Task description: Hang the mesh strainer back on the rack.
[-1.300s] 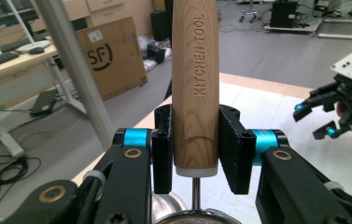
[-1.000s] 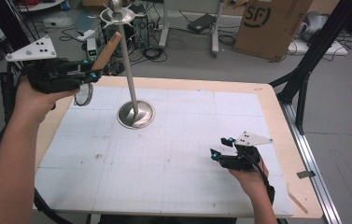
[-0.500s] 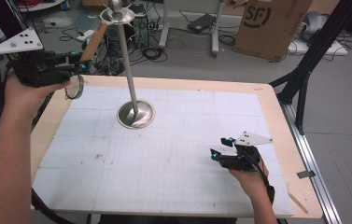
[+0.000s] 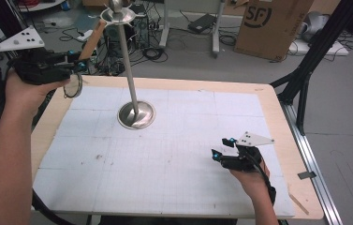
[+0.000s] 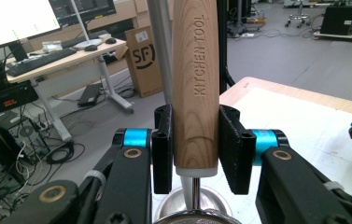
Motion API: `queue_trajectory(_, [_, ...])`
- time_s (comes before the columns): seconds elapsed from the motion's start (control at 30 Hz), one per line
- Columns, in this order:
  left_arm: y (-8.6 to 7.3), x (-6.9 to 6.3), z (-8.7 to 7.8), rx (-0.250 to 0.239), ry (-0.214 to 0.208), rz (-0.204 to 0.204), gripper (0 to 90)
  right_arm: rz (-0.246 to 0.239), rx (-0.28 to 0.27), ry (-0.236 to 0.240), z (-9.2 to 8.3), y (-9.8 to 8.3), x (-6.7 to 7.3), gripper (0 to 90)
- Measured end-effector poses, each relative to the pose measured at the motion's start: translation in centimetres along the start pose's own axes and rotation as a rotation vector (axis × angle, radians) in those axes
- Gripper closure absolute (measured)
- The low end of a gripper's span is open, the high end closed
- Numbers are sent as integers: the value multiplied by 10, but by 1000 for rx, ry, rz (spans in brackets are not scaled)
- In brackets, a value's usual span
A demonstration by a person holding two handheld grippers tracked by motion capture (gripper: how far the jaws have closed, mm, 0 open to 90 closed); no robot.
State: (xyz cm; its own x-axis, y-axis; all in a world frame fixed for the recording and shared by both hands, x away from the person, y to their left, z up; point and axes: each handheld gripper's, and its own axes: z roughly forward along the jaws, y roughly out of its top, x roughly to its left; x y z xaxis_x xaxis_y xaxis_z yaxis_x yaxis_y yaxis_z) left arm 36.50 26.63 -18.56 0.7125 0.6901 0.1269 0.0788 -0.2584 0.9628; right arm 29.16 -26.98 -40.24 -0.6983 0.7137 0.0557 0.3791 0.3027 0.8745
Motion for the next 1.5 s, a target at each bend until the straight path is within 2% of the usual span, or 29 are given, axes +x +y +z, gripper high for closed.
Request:
queue_trajectory(0.33, [-4,5,16,37,21,-10,687,0,2,3,0,0,0,362])
queue_trajectory(0.87, [-7,-2,49,96,59,-12,686,-4,-3,5,0,0,0,362])
queue_trajectory(1.03, [-8,-3,57,94,58,-29,684,-5,-4,3,-1,0,0,362])
queue_trajectory(1.3, [-8,-8,66,109,46,-21,672,-1,-8,3,-2,1,1,362])
queue_trajectory(1.33, [-9,-8,67,112,46,-22,662,1,-8,3,-2,1,1,362])
queue_trajectory(1.43, [-10,-10,68,141,51,-42,523,0,-9,4,-3,0,0,362])
queue_trajectory(1.5, [-10,-11,67,133,46,-47,495,0,-9,4,-3,0,0,362])
